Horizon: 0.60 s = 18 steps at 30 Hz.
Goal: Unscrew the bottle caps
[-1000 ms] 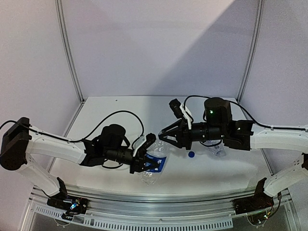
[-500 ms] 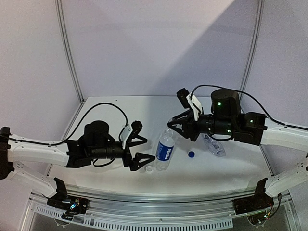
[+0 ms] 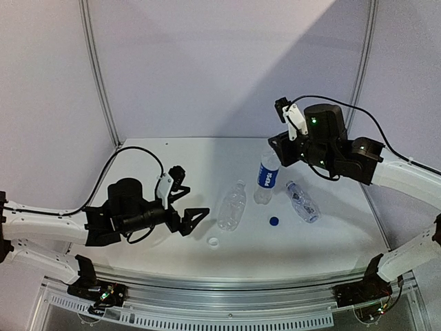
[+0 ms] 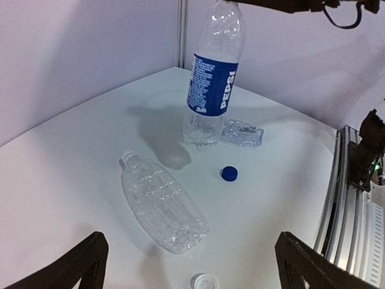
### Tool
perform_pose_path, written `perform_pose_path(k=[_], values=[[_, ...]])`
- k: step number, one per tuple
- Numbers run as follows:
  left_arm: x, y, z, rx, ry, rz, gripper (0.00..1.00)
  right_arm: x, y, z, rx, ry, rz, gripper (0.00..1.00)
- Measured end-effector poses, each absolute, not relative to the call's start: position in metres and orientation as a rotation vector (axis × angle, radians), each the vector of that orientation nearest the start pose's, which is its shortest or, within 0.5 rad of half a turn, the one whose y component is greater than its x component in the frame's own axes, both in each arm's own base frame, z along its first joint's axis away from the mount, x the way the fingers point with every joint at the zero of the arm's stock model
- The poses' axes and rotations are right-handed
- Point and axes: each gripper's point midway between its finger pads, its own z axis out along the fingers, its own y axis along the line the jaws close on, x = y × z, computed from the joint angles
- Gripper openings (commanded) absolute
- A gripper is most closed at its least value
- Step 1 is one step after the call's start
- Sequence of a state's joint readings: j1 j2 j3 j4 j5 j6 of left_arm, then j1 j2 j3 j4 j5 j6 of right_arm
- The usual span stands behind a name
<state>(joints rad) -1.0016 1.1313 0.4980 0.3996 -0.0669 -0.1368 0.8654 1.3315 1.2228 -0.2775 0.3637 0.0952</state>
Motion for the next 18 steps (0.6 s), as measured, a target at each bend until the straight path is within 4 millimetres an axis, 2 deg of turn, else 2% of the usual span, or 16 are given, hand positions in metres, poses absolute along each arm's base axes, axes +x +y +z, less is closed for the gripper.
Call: perform_pose_path(k=[3, 9, 18], values=[[0.215, -0.314, 0.194, 0.738, 1.731, -0.735, 0.99, 0.338, 0.277, 0.308, -0.469, 1.896, 0.235, 0.0], [0.217, -0.314, 0.191, 0.734, 1.74, -0.727, 0.99, 0.364, 0.267, 0.278, -0.442, 1.963, 0.173, 0.0], [0.219, -0.312, 0.192, 0.721, 1.742, -0.713, 0.99, 0.389, 0.247, 0.256, -0.379, 2.007, 0.157, 0.03]])
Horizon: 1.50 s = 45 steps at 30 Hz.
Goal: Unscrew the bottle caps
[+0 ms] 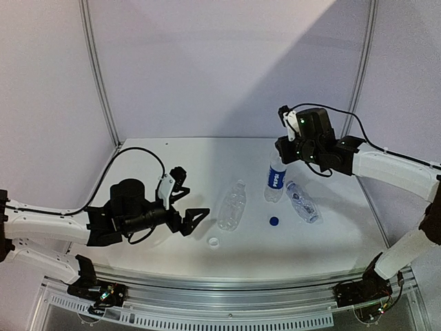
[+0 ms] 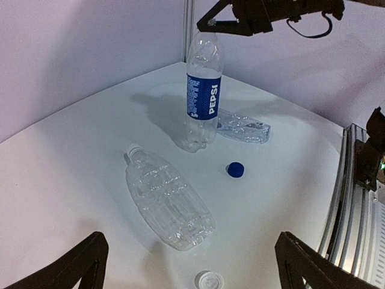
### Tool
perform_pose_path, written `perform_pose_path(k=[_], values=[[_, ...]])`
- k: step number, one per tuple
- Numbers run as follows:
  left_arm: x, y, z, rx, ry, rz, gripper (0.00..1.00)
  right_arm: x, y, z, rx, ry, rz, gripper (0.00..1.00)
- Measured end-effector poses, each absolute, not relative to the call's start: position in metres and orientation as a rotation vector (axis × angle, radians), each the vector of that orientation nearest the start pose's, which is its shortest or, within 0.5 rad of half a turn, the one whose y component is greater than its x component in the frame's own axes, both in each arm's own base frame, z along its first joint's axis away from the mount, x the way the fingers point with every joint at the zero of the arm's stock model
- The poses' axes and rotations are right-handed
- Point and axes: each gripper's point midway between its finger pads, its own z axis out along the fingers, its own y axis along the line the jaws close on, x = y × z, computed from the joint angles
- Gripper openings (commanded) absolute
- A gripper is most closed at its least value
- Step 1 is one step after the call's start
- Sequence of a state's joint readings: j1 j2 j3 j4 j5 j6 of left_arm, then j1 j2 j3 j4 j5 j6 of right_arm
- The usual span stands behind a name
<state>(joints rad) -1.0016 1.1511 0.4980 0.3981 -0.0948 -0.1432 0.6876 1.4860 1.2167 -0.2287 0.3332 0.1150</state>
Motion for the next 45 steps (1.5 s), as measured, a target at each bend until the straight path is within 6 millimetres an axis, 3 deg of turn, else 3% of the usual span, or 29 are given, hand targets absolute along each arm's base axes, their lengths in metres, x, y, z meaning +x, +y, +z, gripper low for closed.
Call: perform_pose_path(k=[15, 24, 45], values=[[0.219, -0.312, 0.189, 0.725, 1.747, -0.712, 0.99, 0.4, 0.24, 0.232, -0.347, 2.059, 0.18, 0.1], [0.218, -0.313, 0.189, 0.728, 1.747, -0.715, 0.99, 0.409, 0.244, 0.231, -0.341, 2.054, 0.186, 0.34], [0.218, -0.313, 0.188, 0.733, 1.753, -0.716, 0.99, 0.41, 0.243, 0.231, -0.332, 2.057, 0.185, 0.52]])
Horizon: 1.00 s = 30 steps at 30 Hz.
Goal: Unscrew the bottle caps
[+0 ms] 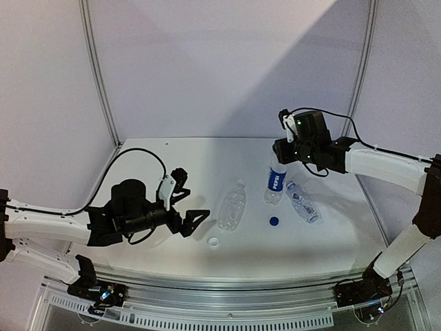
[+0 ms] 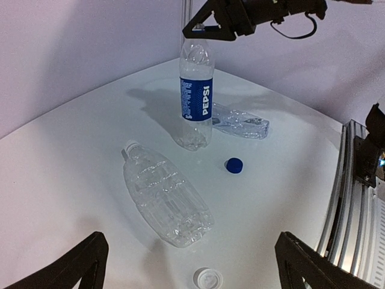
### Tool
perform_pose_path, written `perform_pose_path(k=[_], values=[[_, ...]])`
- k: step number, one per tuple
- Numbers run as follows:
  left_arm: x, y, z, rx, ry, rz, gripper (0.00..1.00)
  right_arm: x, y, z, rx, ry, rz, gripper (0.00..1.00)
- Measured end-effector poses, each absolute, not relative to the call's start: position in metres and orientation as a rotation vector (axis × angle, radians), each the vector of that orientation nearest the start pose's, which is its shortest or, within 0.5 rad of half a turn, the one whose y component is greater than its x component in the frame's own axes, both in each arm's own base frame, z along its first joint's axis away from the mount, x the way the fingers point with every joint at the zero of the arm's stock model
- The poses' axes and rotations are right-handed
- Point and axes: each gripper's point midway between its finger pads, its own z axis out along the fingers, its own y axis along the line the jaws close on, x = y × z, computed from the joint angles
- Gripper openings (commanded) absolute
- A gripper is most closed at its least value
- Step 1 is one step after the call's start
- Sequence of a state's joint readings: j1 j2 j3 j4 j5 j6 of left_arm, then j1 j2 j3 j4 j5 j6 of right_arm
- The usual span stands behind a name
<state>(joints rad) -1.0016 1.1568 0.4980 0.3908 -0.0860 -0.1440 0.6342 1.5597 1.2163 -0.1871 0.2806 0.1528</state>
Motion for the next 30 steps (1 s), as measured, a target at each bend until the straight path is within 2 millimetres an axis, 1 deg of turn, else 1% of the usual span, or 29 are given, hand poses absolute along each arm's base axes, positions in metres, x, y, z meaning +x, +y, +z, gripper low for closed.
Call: perform_pose_path(k=[11, 23, 30], values=[[0.2171, -0.3129, 0.1868, 0.735, 1.757, -0.719, 0.99, 0.4101, 0.2415, 0.2296, -0.327, 2.062, 0.18, 0.61], [0.2168, -0.3128, 0.186, 0.737, 1.76, -0.718, 0.99, 0.4104, 0.2374, 0.2281, -0.315, 2.068, 0.155, 0.67], [0.2164, -0.3131, 0.1859, 0.739, 1.76, -0.721, 0.99, 0.4104, 0.2368, 0.2282, -0.31, 2.069, 0.154, 0.69]])
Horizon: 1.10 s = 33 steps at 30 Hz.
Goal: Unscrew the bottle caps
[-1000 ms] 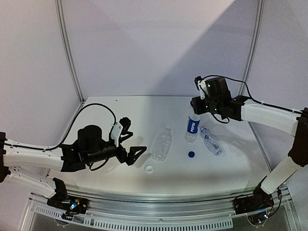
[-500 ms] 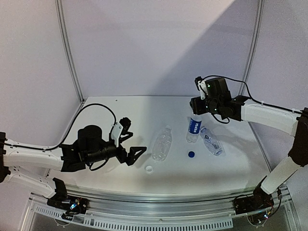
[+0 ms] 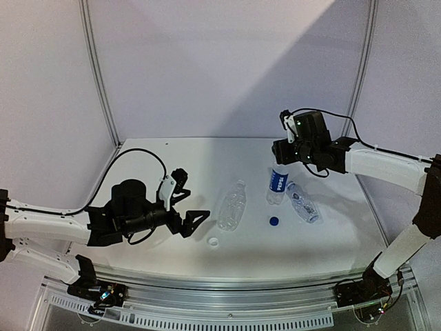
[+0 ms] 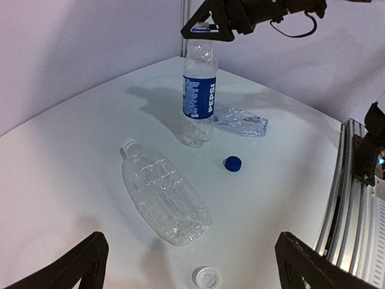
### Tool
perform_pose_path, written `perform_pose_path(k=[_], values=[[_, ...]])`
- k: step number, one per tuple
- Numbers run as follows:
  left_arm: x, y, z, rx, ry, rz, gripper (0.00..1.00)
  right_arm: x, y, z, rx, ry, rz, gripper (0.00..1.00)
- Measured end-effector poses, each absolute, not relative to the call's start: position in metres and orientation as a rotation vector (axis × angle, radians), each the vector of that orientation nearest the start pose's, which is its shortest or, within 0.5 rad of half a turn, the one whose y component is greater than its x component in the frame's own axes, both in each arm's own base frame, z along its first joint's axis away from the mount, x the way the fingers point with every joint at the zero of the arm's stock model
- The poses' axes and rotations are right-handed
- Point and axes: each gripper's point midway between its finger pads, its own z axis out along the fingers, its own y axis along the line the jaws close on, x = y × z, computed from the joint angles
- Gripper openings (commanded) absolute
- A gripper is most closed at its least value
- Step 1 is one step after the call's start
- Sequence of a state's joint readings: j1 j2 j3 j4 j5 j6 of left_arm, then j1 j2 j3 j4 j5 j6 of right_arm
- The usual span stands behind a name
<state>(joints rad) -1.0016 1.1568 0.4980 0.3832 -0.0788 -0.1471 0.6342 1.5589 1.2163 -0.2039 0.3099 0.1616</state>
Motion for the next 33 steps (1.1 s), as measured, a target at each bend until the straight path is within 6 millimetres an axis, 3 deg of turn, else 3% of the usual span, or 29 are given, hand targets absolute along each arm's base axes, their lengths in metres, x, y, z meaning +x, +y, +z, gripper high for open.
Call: perform_pose_path(k=[12, 21, 27, 33], values=[[0.218, -0.312, 0.185, 0.729, 1.765, -0.714, 0.99, 0.404, 0.233, 0.237, -0.295, 2.066, 0.169, 0.77], [0.226, -0.317, 0.168, 0.718, 1.843, -0.677, 0.96, 0.37, 0.226, 0.298, -0.275, 1.953, 0.34, 0.83], [0.24, -0.344, 0.147, 0.744, 2.005, -0.666, 0.88, 0.331, 0.225, 0.316, -0.308, 1.917, 0.455, 0.8], [0.262, -0.385, 0.148, 0.757, 2.165, -0.742, 0.86, 0.291, 0.222, 0.29, -0.358, 1.939, 0.526, 0.77]])
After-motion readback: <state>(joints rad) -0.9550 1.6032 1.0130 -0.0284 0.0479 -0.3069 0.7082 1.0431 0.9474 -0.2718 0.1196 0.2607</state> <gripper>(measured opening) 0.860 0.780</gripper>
